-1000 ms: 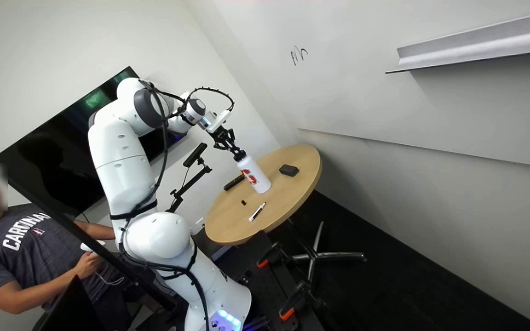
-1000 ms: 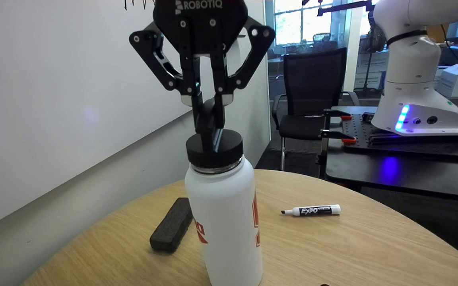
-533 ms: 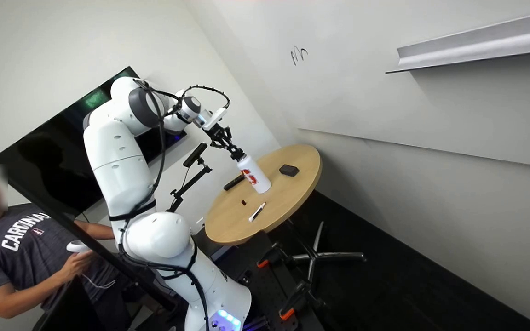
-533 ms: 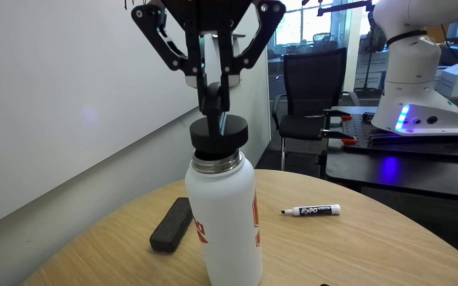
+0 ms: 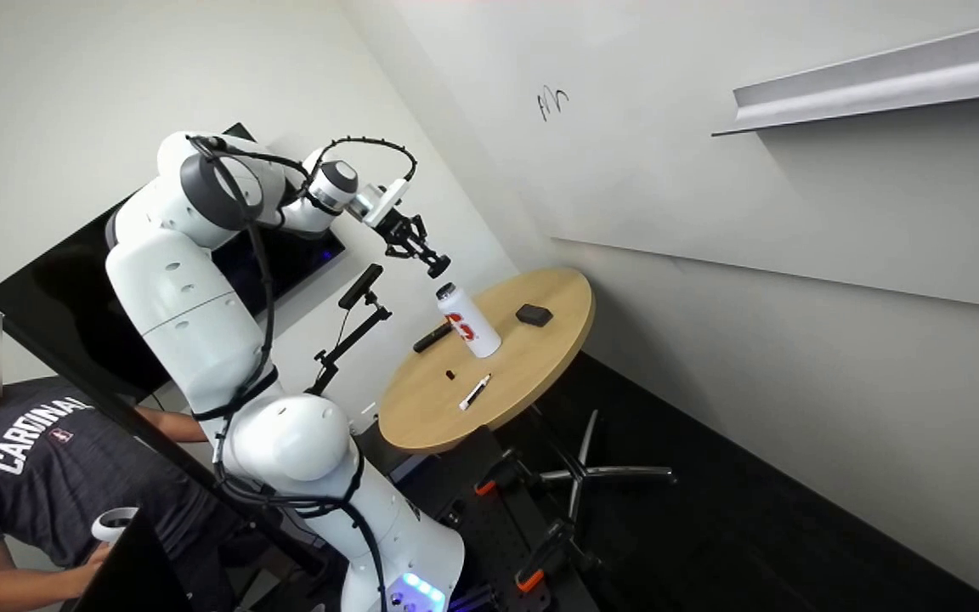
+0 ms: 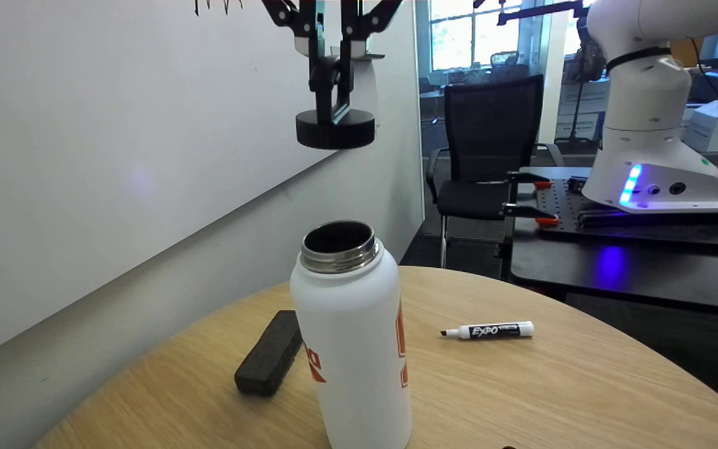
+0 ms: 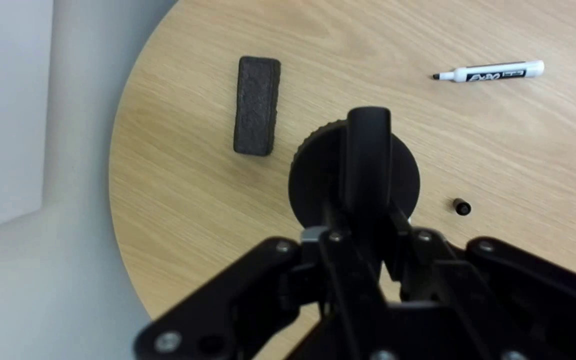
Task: Take the lid on the bottle and put it on the table
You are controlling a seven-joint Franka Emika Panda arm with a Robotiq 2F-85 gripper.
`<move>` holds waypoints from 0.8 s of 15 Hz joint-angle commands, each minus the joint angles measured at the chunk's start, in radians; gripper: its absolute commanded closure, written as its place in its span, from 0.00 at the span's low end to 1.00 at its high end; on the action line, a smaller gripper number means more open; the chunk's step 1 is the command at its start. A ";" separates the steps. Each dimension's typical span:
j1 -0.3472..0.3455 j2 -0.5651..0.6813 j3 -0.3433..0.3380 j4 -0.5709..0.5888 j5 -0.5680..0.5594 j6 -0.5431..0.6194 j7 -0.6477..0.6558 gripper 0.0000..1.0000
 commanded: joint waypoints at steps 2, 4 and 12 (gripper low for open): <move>-0.079 -0.159 -0.016 -0.245 -0.003 0.115 0.052 0.94; -0.114 -0.179 -0.017 -0.333 0.010 0.167 0.067 0.94; -0.151 -0.136 -0.002 -0.373 0.009 0.199 0.072 0.80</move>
